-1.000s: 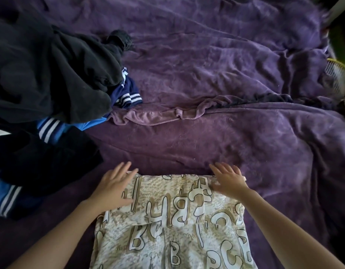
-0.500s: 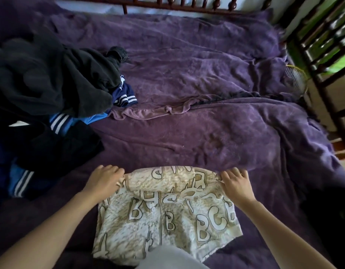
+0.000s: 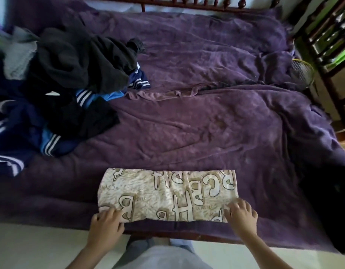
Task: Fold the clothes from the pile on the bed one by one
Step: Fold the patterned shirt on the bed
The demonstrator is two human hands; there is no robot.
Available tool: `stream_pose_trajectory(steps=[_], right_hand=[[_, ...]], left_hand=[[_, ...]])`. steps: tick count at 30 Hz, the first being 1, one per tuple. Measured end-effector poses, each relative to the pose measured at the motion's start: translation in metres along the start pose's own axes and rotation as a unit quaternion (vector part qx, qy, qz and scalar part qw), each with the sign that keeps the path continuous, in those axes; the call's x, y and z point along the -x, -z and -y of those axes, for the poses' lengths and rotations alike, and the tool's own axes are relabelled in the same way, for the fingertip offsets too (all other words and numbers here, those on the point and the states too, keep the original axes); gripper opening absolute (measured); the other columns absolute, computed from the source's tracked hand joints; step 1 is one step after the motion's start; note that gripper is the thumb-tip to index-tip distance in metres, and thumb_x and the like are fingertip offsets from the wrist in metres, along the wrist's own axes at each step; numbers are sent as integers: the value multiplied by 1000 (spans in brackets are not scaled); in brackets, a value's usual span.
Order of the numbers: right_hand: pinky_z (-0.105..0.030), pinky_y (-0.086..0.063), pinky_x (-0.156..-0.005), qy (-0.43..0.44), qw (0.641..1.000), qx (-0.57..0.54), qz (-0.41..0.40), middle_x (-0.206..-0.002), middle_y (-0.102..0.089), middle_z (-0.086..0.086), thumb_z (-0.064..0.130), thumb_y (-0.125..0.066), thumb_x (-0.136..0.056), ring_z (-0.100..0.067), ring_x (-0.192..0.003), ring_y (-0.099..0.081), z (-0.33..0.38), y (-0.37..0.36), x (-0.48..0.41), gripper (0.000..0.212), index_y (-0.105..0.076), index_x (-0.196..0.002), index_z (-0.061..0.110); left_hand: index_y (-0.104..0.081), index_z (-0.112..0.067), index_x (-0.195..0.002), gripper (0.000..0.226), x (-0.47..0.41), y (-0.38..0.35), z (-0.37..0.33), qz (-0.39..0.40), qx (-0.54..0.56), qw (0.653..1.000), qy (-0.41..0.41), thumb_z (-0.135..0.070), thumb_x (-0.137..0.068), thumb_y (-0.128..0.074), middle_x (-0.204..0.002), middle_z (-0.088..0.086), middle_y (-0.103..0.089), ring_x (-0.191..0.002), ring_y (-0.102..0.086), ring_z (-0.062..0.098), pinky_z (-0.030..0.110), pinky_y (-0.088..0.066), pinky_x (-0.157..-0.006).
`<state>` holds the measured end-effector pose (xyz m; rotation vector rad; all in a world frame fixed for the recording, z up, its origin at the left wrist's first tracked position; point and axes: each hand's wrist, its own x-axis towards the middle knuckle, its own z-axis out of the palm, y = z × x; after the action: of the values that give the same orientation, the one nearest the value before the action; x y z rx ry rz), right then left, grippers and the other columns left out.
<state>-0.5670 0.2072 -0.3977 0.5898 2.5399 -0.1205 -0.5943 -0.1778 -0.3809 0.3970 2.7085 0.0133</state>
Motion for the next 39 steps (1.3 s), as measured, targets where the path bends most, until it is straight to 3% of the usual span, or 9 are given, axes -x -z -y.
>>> stream_pose_trajectory(steps=[6,9,14,16,22,32,34,37,39], right_hand=[[-47,-36,-104,-174,909,-373,62,-141,-41,-19,25,-71,-81,-36,-128,-41,10,8,-46,72,-34,-140,6],[-41,-46,-91,-202,872,-441,68,-115,-59,-23,6,-74,-75,-35,-107,-58,12,5,-54,54,-47,-122,-5],[-23,-48,-51,-212,823,-524,53,-63,-60,-9,-10,-71,-70,-22,-60,-56,2,25,-48,11,-65,-77,-3],[-20,-45,-43,-198,832,-518,-7,-58,-57,-5,-7,-72,-69,-19,-56,-53,-4,46,-47,17,-61,-64,5],[-44,-40,-90,-210,913,-328,-121,-79,-59,-12,24,-64,-81,-38,-92,-59,-9,115,-34,17,-56,-76,10],[-23,-49,-70,148,962,-231,1,-110,-68,1,12,-57,-83,-17,-84,-65,168,121,41,44,-55,-124,28],[-25,-53,-71,190,940,-277,53,-114,-66,-1,8,-55,-85,-17,-89,-65,209,101,48,45,-54,-126,25],[-24,-54,-70,196,901,-346,170,-116,-63,-3,17,-55,-92,-17,-91,-63,244,71,49,44,-46,-135,22],[-17,-46,-63,192,890,-343,229,-115,-61,-4,16,-51,-94,-14,-89,-59,247,53,48,44,-43,-137,16]], left_hand=[[-65,-14,-120,73,-23,16,-31,54,-3,998,12,-33,-53,-87,-124,18,-61,-104,-63,39,51,-55,-70],[-4,-31,-150,67,-35,-1,-40,89,-10,996,1,-45,-95,-39,-158,5,5,-146,0,30,53,-12,-113],[12,-38,-147,64,-42,-18,-48,172,-7,985,12,-48,-97,-26,-157,4,16,-144,16,28,52,3,-114],[14,-40,-146,64,-48,-18,-52,178,-7,984,-1,-50,-97,-27,-157,7,18,-143,18,31,53,4,-114],[-5,-39,-149,62,-67,-13,-63,200,12,979,-26,-51,-95,-33,-158,6,14,-143,16,33,56,-2,-113],[-38,-30,-141,48,-68,-14,-24,132,173,976,20,-41,-95,-43,-153,2,-23,-142,-19,20,34,-30,-108],[-49,-18,-135,42,-73,-10,-16,121,375,913,110,-31,-95,-49,-142,6,-43,-131,-40,23,31,-39,-101],[-55,-13,-124,40,-74,5,-7,123,687,660,277,-40,-98,-41,-125,4,-57,-113,-56,21,28,-46,-84],[-54,-22,-123,49,-73,8,-1,116,746,584,297,-54,-96,-27,-119,-1,-54,-111,-52,15,31,-39,-93]])
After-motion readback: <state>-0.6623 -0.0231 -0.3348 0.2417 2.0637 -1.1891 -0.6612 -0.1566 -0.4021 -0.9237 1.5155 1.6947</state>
